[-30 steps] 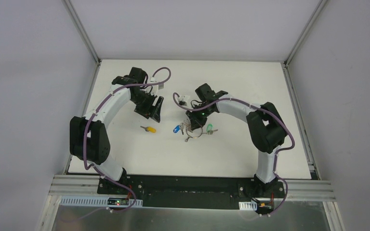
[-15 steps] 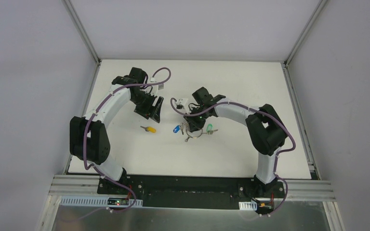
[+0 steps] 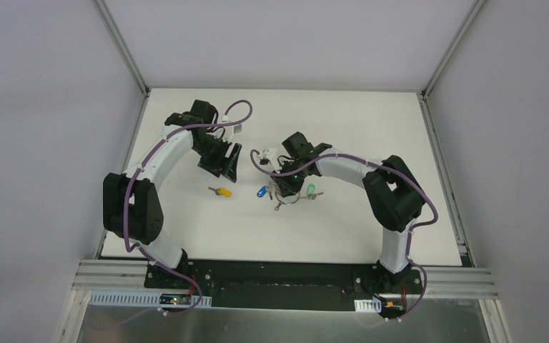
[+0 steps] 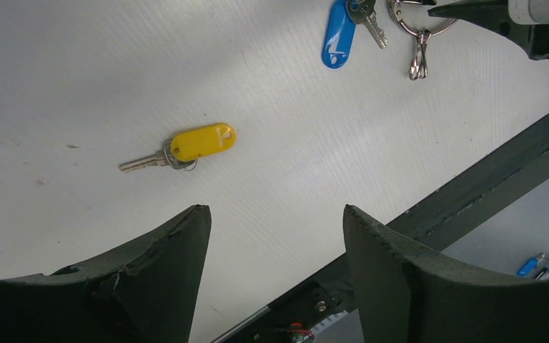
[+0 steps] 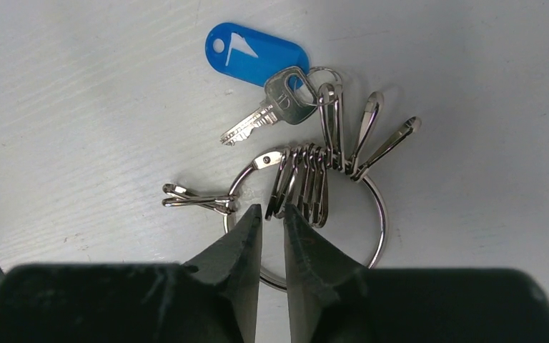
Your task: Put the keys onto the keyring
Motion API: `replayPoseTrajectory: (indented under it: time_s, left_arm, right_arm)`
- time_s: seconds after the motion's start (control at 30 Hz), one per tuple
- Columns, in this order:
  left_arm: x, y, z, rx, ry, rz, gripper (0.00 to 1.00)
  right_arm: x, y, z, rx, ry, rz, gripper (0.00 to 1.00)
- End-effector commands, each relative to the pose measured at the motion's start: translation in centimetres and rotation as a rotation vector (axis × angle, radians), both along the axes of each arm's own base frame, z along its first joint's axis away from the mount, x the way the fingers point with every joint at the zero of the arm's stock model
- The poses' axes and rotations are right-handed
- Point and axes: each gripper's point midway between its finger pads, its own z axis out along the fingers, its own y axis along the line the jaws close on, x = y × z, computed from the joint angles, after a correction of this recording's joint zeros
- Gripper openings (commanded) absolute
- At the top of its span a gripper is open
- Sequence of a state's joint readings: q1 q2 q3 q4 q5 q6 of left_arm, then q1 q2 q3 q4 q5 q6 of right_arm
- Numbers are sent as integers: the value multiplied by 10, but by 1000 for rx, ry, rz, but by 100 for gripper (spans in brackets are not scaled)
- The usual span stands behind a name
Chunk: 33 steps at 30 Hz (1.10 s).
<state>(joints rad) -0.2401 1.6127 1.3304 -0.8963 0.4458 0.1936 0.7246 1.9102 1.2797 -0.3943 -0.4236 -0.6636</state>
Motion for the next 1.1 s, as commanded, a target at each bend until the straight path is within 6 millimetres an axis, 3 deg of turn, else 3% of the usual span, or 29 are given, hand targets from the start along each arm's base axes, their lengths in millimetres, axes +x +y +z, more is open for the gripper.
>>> replayPoseTrajectory:
  time_s: [0.0, 0.3, 0.5, 0.67, 0.77, 1.07]
  left_arm:
    - [-3, 0, 6, -19, 5, -8, 69]
    - [-3, 1, 6, -20, 5, -6, 69]
    - [-3, 1, 6, -20, 7, -5, 69]
    - [-4, 1, 7, -23, 7, -4, 69]
    - [-3, 1, 8, -23, 5, -4, 69]
    - [-4, 1, 9, -25, 3, -4, 69]
  right_arm:
    - [2, 0, 1, -16, -44, 1, 21]
    - [14, 1, -1, -46, -112, -45, 23]
    - [13, 0, 3, -41, -114, -45, 10]
    - [16, -1, 19, -27, -151, -48, 7]
    - [19, -2, 26, -26, -172, -53, 8]
    - [25, -9, 31, -50, -209, -61, 27]
